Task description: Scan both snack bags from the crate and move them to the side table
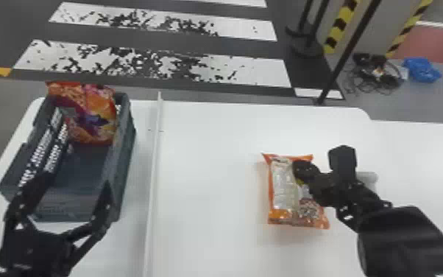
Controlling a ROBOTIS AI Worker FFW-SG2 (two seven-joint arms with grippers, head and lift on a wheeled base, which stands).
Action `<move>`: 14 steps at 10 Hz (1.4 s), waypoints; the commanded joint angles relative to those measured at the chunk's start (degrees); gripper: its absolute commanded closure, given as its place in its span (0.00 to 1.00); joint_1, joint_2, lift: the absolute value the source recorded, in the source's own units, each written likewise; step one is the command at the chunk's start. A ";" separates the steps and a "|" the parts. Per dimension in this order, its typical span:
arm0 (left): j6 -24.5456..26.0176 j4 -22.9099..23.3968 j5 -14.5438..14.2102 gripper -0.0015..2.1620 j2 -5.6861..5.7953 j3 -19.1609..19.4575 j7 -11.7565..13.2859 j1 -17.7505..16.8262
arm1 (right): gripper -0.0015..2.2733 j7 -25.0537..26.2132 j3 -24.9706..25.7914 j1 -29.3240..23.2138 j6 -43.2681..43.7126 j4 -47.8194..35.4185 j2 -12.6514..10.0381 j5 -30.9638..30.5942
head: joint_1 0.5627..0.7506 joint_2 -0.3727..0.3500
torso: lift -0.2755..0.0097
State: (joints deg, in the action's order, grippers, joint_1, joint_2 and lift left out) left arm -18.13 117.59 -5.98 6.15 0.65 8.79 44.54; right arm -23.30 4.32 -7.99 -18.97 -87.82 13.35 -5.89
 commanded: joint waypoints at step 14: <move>-1.77 0.71 -0.53 0.04 0.09 0.23 -0.01 0.72 | 0.06 1.85 22.14 -10.65 -7.71 -14.22 0.36 12.31 | 0.70 0.05 | 0.70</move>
State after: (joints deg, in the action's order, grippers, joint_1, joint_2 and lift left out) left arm -19.90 118.35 -6.44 6.20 0.88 8.79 45.28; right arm -21.47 25.85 -18.49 -25.55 -102.10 13.47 6.50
